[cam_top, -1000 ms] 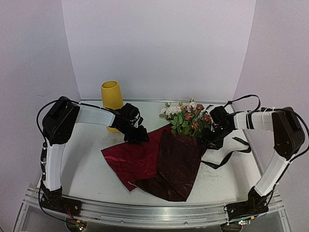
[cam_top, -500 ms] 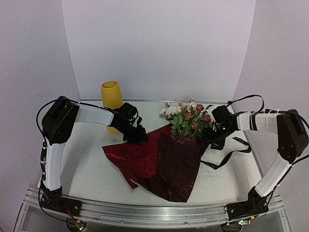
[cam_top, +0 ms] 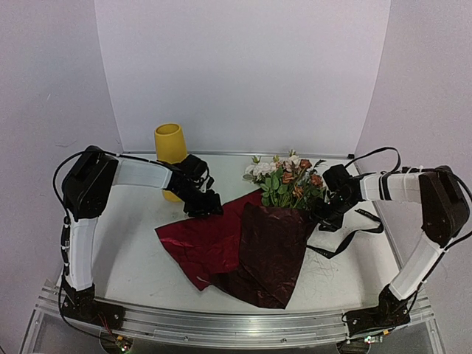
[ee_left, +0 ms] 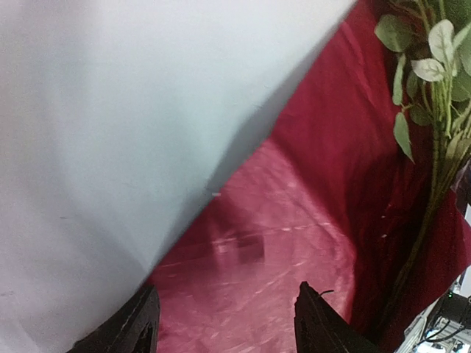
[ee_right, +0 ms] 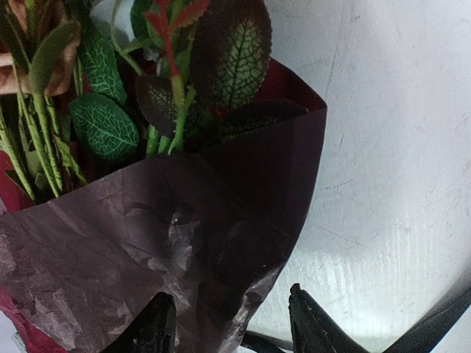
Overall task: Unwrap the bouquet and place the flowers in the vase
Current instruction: Unfold the wrapping paper at the center of the board.
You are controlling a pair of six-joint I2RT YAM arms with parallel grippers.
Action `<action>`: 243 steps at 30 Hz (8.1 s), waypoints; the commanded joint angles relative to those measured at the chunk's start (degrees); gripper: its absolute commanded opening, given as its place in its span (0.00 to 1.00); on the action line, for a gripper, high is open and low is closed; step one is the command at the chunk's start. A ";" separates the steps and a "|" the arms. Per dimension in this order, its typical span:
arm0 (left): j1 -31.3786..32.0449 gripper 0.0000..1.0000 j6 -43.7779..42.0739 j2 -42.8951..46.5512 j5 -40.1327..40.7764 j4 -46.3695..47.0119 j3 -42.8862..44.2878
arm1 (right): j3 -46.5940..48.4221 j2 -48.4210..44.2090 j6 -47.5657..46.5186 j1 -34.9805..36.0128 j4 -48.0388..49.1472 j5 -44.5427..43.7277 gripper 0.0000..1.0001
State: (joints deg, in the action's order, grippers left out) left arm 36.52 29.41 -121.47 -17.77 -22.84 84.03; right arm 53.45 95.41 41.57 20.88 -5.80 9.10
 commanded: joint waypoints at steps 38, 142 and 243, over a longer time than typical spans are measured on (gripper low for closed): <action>-3.38 0.51 -12.26 1.15 0.78 -15.14 3.49 | 4.41 7.79 0.16 -0.23 1.23 5.71 0.15; 6.60 0.11 13.87 1.78 -10.37 11.94 2.72 | -9.35 -27.23 -6.31 4.01 -2.47 -5.22 0.65; 22.28 0.63 9.76 18.91 0.64 5.07 3.81 | -6.86 -36.94 8.16 3.91 -28.35 -26.18 0.50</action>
State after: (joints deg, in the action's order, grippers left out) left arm 59.48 40.32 -104.97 -18.60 -17.15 87.61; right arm 47.69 59.83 47.31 24.56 -25.78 -9.51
